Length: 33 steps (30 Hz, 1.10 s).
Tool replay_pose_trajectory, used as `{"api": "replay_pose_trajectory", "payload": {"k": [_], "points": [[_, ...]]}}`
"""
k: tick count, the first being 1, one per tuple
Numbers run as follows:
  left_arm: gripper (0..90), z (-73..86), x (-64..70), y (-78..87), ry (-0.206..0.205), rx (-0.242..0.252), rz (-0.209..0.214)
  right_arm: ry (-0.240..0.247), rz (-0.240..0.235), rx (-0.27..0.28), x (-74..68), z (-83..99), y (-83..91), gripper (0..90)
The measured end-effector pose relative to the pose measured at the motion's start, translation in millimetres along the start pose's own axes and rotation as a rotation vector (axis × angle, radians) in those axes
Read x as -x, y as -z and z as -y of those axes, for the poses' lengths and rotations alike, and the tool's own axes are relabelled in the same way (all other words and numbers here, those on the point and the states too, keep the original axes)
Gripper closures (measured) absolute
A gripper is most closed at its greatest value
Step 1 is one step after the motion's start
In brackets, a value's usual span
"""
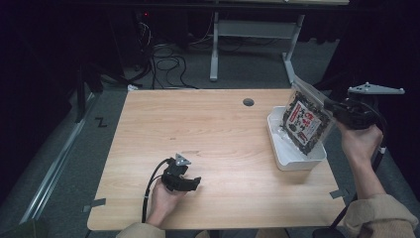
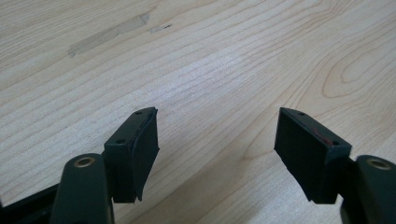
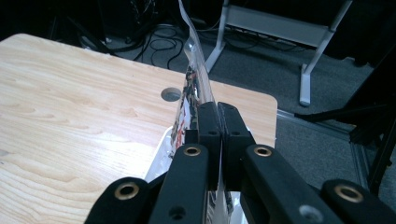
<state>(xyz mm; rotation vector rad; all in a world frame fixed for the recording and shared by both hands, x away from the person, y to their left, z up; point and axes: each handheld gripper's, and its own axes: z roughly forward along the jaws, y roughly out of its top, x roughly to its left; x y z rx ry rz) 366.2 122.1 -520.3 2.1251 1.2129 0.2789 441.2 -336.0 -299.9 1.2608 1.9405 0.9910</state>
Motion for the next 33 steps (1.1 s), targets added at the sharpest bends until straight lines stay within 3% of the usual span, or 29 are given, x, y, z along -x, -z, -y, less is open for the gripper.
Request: {"api": "replay_pose_trajectory", "payload": {"k": [4,17,33], "points": [[31.0,0.0,-0.3,-0.2,0.000,0.000,-0.002,0.005,0.000,-0.014,-1.5,3.8,-6.1,90.0],[31.0,0.0,-0.2,0.0,-0.001,0.000,-0.005,-0.043,-0.007,-0.069,3.9,24.8,-20.6,89.3],[31.0,-0.1,-0.2,-0.3,-0.003,-0.003,-0.009,-0.076,0.021,-0.090,17.2,37.9,-18.8,87.9]]}}
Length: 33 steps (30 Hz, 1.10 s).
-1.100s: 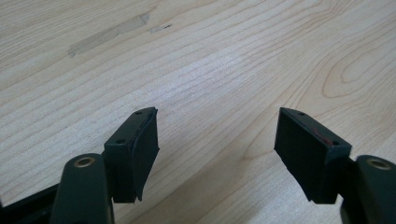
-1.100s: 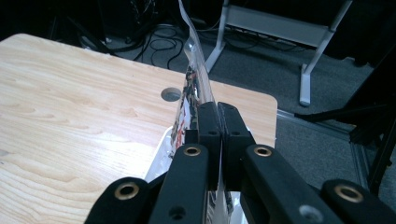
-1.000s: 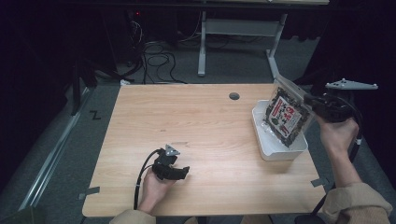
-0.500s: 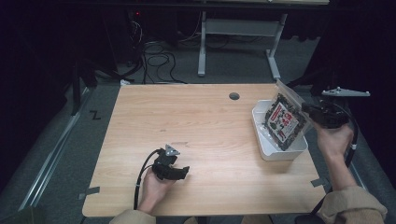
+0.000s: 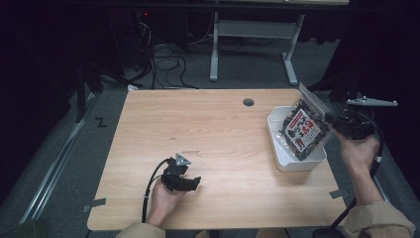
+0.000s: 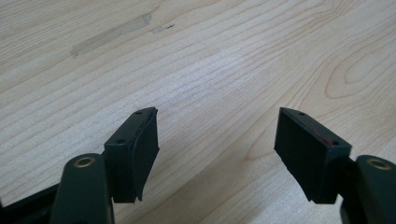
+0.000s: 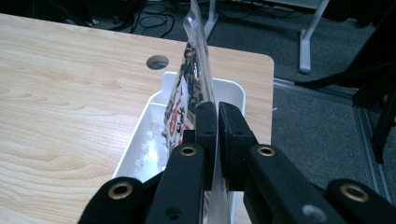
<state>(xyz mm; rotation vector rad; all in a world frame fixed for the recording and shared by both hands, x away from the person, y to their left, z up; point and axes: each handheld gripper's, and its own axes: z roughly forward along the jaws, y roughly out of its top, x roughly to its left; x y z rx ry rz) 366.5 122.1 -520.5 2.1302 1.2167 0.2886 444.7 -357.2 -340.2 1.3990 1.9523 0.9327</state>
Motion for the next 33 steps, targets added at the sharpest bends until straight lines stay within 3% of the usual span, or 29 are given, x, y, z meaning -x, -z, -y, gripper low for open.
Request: {"api": "replay_pose_trajectory", "payload": {"k": [13,18,27,33], "points": [[31.1,0.1,0.2,-0.3,-0.003,0.000,-0.002,-0.005,0.009,-0.032,-0.1,0.5,-2.3,86.8],[31.0,0.1,0.1,0.1,-0.002,0.001,-0.003,0.003,0.018,-0.035,0.1,0.8,-2.8,79.2],[31.0,0.1,0.3,0.7,-0.002,0.005,-0.003,0.014,0.046,-0.031,3.8,2.2,-1.1,56.9],[30.9,0.1,0.3,0.8,-0.003,0.006,-0.003,0.002,0.061,-0.026,10.9,5.8,1.2,50.1]]}}
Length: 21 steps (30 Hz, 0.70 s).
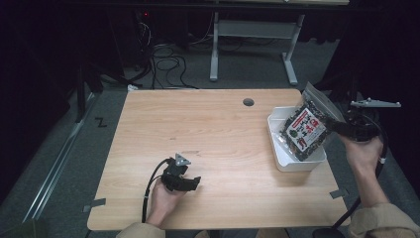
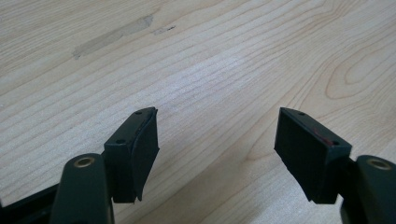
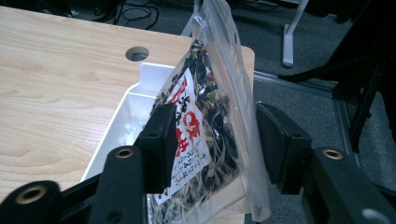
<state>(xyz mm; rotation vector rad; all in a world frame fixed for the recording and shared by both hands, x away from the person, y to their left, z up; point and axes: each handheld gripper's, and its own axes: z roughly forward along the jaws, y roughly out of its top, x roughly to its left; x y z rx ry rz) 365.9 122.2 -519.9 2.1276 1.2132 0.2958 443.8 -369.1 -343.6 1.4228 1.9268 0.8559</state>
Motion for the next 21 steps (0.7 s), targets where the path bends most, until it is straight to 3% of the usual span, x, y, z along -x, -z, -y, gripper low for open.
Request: {"api": "replay_pose_trajectory", "payload": {"k": [10,13,21], "points": [[30.8,0.3,-0.1,1.3,-0.008,0.007,-0.013,0.063,0.018,0.057,-2.7,-0.1,16.4,43.2],[30.8,0.4,0.1,2.0,-0.010,0.008,-0.015,0.063,0.019,0.080,-5.0,0.5,22.3,42.6],[30.6,0.8,-0.9,4.4,-0.016,0.014,-0.020,0.111,-0.037,0.110,-18.3,8.8,33.9,40.0]]}}
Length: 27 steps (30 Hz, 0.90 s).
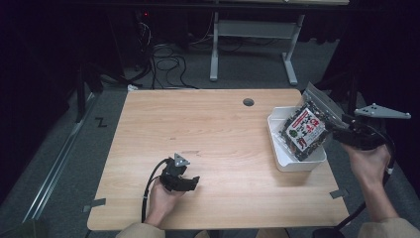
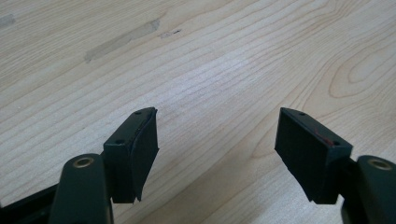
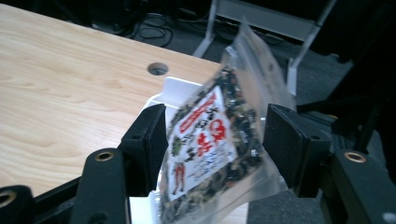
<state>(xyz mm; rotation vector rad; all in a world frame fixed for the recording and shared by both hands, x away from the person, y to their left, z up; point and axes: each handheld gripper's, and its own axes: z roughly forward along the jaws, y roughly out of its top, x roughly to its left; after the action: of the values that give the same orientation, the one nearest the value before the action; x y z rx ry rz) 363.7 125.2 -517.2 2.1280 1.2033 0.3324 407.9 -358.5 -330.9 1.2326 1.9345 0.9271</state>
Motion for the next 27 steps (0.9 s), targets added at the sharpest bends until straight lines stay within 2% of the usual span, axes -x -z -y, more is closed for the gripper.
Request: {"api": "replay_pose_trajectory", "payload": {"k": [3,10,15,21,27], "points": [[30.6,0.1,-0.2,1.2,0.000,0.001,-0.001,0.001,-0.017,0.018,-7.7,3.4,4.0,37.8],[30.3,0.9,0.1,1.9,0.004,0.001,0.008,0.013,-0.099,0.059,-23.7,10.4,8.5,39.0],[30.3,0.9,1.0,3.6,0.003,0.008,0.012,0.010,-0.155,0.072,-34.1,14.3,9.7,39.2],[30.2,2.4,2.8,5.9,0.008,0.015,0.019,0.008,-0.204,0.093,-45.4,20.2,9.5,39.0],[30.3,2.1,3.0,5.8,0.005,0.017,0.019,0.010,-0.241,0.088,-55.2,25.9,7.4,38.9]]}}
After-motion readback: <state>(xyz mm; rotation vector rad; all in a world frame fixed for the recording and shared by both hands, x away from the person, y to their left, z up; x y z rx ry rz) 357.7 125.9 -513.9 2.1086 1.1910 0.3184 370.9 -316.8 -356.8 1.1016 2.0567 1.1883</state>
